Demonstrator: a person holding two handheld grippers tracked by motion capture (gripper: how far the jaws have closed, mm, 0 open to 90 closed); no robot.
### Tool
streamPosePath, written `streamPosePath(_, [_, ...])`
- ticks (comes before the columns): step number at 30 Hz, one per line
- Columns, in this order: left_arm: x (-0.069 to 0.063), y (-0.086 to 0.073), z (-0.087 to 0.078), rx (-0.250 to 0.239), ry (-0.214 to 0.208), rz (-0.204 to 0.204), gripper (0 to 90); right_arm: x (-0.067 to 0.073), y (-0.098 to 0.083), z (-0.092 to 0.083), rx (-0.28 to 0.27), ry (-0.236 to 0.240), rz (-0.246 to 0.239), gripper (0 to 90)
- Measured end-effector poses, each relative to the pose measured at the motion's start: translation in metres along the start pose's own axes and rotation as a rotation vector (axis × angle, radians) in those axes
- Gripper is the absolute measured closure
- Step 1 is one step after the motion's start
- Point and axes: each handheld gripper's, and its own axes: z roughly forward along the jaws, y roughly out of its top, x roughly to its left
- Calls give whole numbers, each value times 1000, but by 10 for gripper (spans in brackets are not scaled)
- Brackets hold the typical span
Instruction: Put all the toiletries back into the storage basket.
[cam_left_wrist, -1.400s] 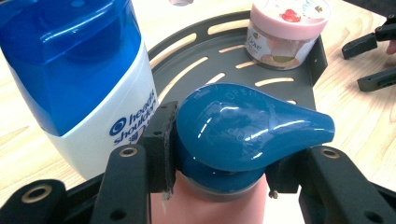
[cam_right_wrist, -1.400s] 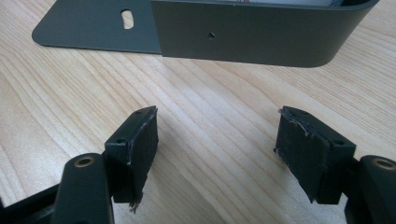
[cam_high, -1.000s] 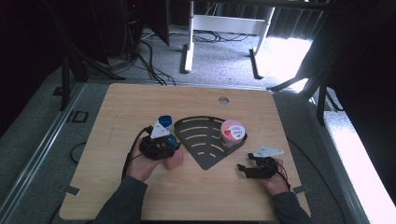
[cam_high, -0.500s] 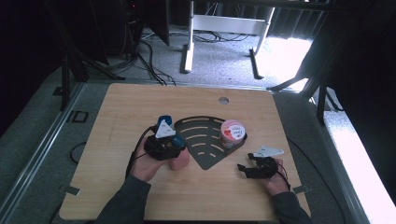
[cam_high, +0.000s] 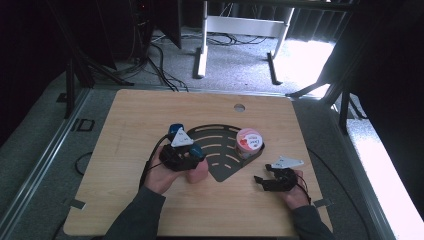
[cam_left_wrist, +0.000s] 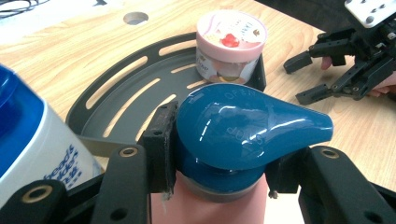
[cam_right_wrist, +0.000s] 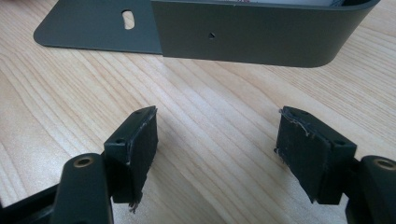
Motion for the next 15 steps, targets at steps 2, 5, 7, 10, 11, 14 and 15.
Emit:
streamPosePath(2, [-1, 2, 1, 4, -2, 7, 527, 0, 0, 0, 1, 0, -1, 287])
streamPosePath(5, [-3, 5, 3, 5, -5, 17, 527, 0, 0, 0, 1, 0, 0, 287])
streamPosePath(7, [-4, 8, 3, 4, -8, 23, 527, 0, 0, 0, 2, -1, -2, 287])
streamPosePath(10, [-5, 11, 5, -3, -13, 22, 527, 0, 0, 0, 3, 0, -2, 287])
streamPosePath(11, [-6, 12, 5, -5, -14, 20, 527, 0, 0, 0, 4, 0, -2, 287])
streamPosePath(14, [-6, 13, 6, -11, -14, 16, 527, 0, 0, 0, 3, -1, -2, 287])
streamPosePath(15, [-7, 15, 8, -7, -16, 22, 527, 0, 0, 0, 2, -1, -3, 286])
